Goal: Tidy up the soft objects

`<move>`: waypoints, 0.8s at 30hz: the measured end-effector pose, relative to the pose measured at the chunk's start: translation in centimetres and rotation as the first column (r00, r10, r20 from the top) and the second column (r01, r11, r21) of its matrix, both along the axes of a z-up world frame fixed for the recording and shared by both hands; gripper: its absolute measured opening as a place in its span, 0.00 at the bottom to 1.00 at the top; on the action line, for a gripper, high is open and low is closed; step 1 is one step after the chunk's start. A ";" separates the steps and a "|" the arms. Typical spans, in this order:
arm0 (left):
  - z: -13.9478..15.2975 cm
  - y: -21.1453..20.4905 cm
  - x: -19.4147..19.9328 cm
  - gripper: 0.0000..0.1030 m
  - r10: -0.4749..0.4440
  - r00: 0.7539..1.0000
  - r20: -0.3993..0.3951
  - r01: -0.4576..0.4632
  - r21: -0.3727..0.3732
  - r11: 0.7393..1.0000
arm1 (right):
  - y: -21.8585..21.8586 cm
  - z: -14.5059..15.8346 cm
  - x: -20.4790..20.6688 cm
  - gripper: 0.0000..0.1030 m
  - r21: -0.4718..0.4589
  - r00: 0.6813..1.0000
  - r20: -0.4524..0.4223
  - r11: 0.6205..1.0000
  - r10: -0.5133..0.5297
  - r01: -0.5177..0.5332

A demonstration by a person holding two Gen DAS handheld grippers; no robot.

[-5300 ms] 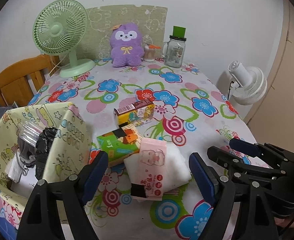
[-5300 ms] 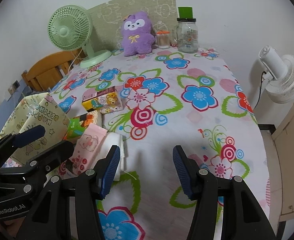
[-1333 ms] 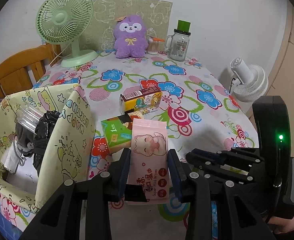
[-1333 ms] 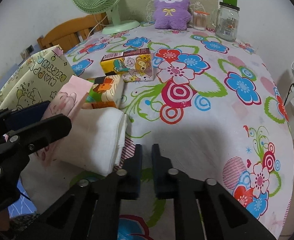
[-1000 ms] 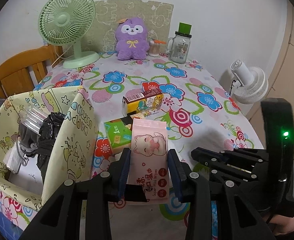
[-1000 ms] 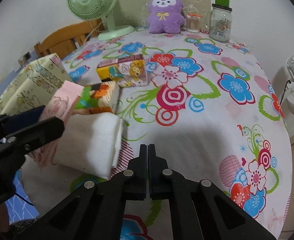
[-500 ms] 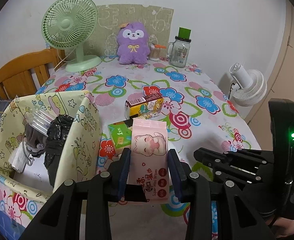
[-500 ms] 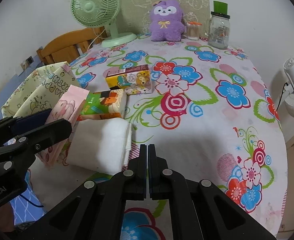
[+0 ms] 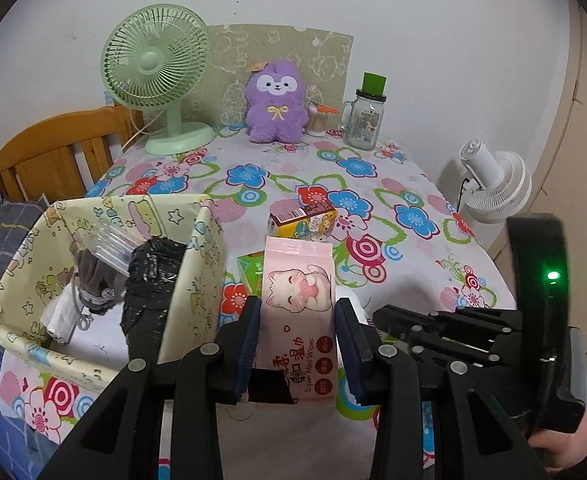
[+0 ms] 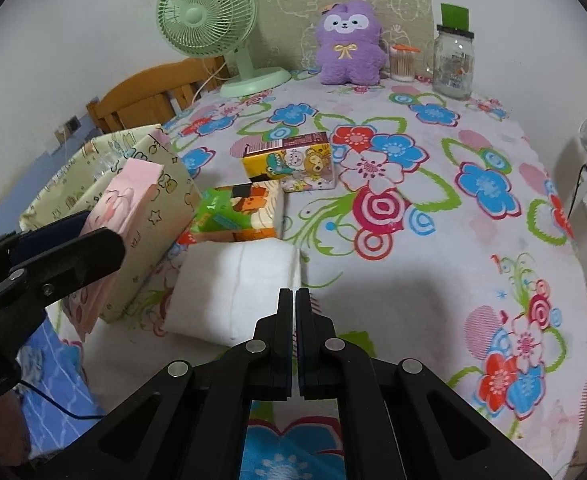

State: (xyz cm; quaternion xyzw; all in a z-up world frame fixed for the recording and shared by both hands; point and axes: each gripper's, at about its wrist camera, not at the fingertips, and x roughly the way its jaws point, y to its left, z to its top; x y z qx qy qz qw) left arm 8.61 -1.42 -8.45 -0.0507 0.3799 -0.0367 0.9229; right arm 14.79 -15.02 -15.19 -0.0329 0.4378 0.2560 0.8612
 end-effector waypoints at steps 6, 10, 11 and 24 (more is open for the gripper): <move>0.4 0.7 -0.4 0.37 0.018 1.000 0.011 -0.018 -0.004 1.000 | 1.3 -0.6 -0.4 0.69 -0.032 1.000 -0.005 0.999 0.016 -0.016; 0.4 0.7 -0.5 0.37 0.020 1.000 0.013 -0.020 -0.005 1.000 | 1.7 -0.9 -0.3 0.65 -0.029 0.999 -0.016 0.999 0.035 -0.035; 0.4 0.7 -0.5 0.37 0.021 1.000 0.014 -0.021 -0.004 1.000 | 1.9 -1.2 -0.2 0.59 -0.051 0.999 -0.021 0.998 0.030 -0.031; 0.7 0.8 -0.6 0.37 0.025 0.999 0.025 -0.025 -0.005 1.000 | 1.8 -0.6 -0.8 0.08 -0.125 0.999 0.018 0.992 0.030 -0.028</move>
